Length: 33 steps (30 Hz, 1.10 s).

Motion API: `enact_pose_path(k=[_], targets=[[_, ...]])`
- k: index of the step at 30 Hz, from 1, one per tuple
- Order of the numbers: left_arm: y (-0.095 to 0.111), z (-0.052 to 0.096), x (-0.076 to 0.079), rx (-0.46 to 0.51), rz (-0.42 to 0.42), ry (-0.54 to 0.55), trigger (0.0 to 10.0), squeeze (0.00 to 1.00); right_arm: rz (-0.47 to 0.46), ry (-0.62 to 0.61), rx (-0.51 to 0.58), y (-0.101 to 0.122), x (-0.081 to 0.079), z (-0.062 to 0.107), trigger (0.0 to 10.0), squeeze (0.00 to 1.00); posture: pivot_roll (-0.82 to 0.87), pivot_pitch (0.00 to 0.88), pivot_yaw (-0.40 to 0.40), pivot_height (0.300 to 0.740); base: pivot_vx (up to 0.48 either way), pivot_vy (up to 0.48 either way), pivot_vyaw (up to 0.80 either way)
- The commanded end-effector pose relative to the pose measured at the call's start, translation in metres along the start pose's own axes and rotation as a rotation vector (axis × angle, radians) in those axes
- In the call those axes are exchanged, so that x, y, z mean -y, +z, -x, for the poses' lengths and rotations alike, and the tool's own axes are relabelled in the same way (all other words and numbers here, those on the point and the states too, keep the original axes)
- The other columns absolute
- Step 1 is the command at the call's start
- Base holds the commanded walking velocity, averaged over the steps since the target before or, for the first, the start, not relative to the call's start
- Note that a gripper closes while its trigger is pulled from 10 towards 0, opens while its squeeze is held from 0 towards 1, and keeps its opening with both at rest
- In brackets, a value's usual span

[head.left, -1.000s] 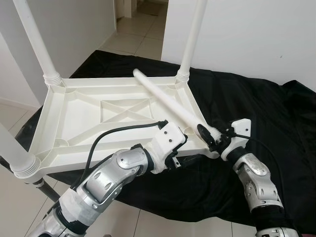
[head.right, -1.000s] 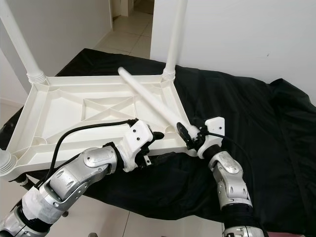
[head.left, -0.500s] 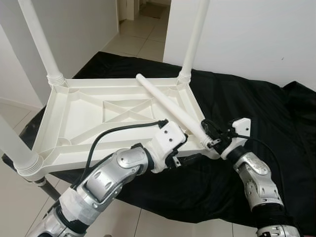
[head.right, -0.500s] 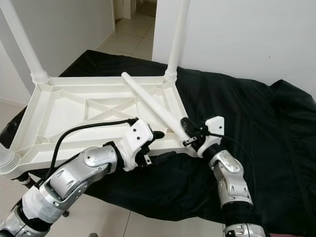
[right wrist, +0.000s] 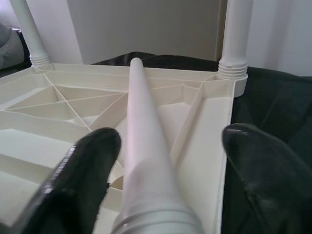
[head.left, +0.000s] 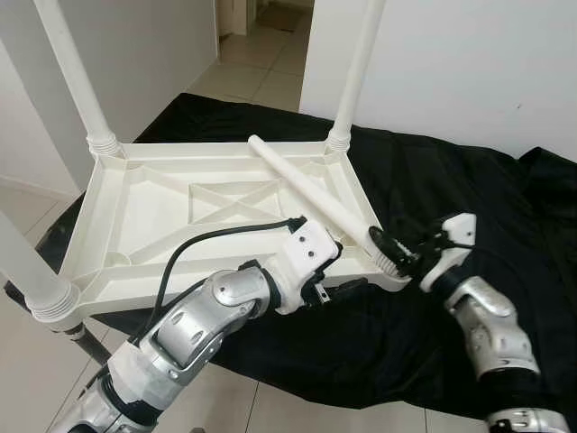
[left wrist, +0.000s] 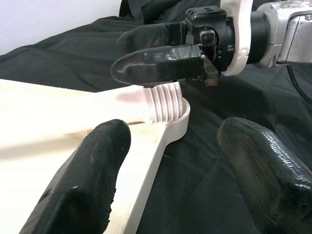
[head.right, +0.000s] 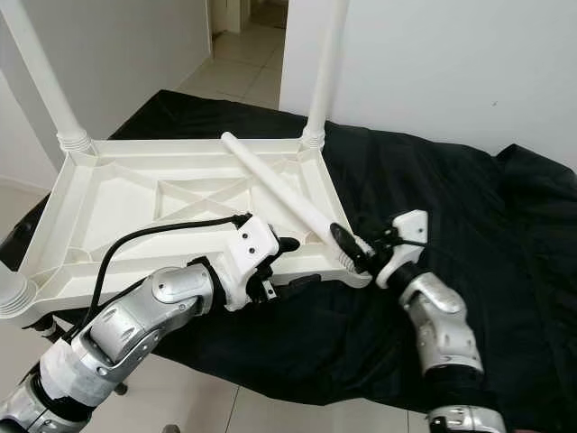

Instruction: Building children table

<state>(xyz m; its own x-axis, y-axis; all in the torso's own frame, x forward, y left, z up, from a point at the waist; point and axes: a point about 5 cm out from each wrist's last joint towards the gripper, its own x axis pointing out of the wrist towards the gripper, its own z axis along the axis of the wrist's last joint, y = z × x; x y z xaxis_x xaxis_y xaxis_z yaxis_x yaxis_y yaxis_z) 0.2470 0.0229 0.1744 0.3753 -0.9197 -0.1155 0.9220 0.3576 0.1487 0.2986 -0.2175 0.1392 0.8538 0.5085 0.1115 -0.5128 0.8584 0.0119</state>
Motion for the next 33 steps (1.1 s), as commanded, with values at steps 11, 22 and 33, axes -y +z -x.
enact_pose_path(k=[11,22,33], targets=[[0.003,0.000,0.001,0.005,-0.023,-0.094,10.0,0.00,0.023,0.083,-0.083,-0.005,0.004,-0.004,10.0,0.00,-0.04,0.000,-0.070,0.740,0.000,0.000,0.00],[0.003,0.000,0.000,0.004,-0.027,-0.086,10.0,0.00,0.021,0.174,-0.198,-0.021,-0.002,-0.006,10.0,0.00,-0.03,0.000,-0.073,0.740,0.000,0.000,0.00],[0.003,0.001,0.001,0.004,-0.025,-0.081,10.0,0.00,0.001,0.202,-0.272,-0.041,-0.014,-0.002,10.0,0.00,-0.03,0.000,-0.076,0.740,0.000,0.000,0.00]])
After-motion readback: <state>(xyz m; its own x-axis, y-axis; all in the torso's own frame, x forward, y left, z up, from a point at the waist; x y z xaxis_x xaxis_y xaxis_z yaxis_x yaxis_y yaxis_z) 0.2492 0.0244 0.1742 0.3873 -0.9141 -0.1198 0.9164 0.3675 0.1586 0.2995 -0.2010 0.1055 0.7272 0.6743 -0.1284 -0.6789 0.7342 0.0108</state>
